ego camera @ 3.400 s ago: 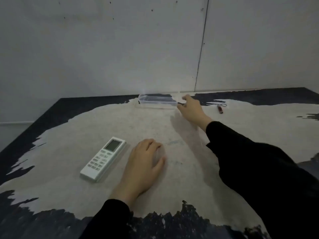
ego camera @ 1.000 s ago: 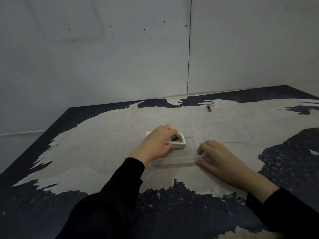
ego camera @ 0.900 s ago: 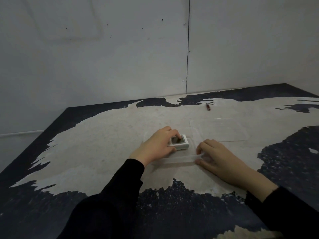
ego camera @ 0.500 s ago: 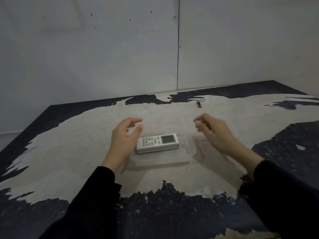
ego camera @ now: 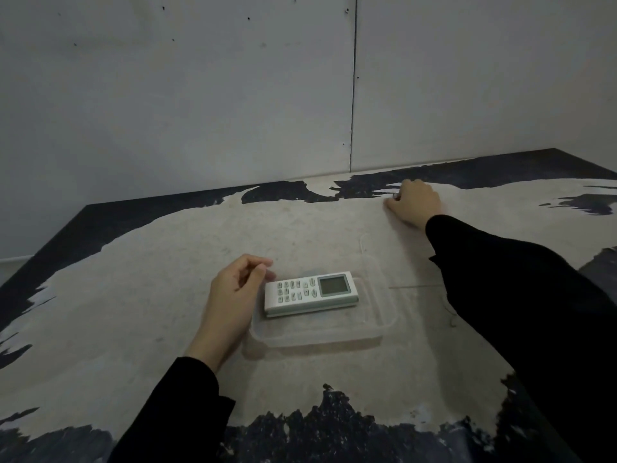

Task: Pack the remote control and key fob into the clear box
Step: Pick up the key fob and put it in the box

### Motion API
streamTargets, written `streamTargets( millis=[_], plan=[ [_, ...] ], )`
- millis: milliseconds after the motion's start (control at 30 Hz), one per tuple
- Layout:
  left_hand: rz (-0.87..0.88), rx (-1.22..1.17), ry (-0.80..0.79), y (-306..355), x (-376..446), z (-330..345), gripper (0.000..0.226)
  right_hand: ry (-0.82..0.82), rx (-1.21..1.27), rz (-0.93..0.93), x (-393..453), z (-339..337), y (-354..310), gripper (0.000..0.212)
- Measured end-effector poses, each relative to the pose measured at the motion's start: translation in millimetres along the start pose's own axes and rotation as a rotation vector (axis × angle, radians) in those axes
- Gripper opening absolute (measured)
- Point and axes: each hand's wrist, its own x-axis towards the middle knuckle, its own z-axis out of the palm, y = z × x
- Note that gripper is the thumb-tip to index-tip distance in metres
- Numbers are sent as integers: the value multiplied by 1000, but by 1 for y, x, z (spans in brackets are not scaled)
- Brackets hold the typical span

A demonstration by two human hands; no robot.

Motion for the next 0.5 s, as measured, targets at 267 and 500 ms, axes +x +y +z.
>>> streamTargets(
  millis=[267, 500],
  plan=[
    [-8, 11, -1, 7, -4, 1, 18, 36, 328, -107, -9, -5, 0, 19],
    [0, 21, 8, 12, -5, 1, 18, -96, 544, -357, -81, -59, -44, 15]
  ],
)
